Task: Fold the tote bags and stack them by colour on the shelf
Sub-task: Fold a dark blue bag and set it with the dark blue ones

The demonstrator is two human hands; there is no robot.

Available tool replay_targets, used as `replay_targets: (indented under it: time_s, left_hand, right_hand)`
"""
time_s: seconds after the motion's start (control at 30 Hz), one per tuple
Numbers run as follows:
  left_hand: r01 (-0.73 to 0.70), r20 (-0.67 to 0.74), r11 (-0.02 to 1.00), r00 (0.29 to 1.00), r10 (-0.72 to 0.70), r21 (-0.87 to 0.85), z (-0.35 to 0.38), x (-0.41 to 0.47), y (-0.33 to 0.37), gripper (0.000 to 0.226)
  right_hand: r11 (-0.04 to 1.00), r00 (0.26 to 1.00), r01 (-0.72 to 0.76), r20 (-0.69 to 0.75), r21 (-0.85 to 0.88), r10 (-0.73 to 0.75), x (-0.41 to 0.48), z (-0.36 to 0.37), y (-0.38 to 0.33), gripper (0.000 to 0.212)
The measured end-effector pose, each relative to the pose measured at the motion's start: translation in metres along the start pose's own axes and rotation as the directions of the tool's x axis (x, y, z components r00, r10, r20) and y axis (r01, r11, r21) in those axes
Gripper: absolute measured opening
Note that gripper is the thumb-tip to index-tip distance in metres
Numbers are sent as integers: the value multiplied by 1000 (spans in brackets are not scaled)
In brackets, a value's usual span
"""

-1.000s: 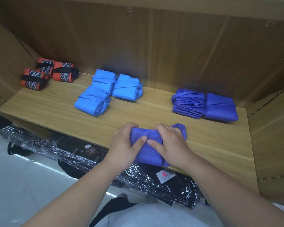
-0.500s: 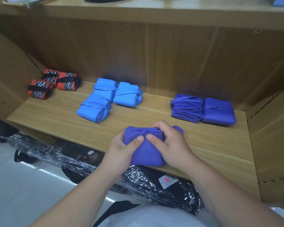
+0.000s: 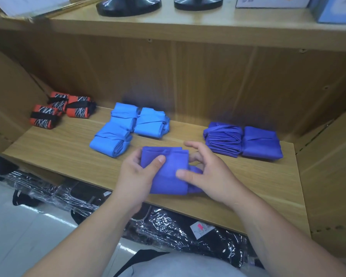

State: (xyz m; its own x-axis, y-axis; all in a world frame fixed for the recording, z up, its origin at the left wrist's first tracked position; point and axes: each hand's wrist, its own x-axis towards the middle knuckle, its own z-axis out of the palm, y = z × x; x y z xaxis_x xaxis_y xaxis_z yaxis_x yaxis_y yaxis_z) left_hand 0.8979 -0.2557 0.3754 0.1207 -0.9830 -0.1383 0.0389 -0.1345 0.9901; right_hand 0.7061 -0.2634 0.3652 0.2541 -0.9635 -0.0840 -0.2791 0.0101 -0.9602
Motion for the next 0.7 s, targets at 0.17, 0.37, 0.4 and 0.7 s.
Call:
replay_targets:
  time_s: [0.17,0.37,0.4,0.7]
  left_hand:
    - [-18,-114,998,993,24,54,-18,16,0,12]
    - [56,-95,996,994,-49,73,-30,18,-3,11]
    - [57,-94,996,994,-50,75,-30,18,-2,11]
    - [73,-87,997,994,-71,20,-24,25,5,12]
  right_hand:
    - [938,999,3,-30,-348,-14,-8,-18,9,35]
    - [964,996,80,-18,-256,-87,-14,-22,16,8]
    - [964,997,69,-5,-257,-73,-13,-22,14,20]
    - [992,999,-27,-36,-121,23,-2,-14,1,9]
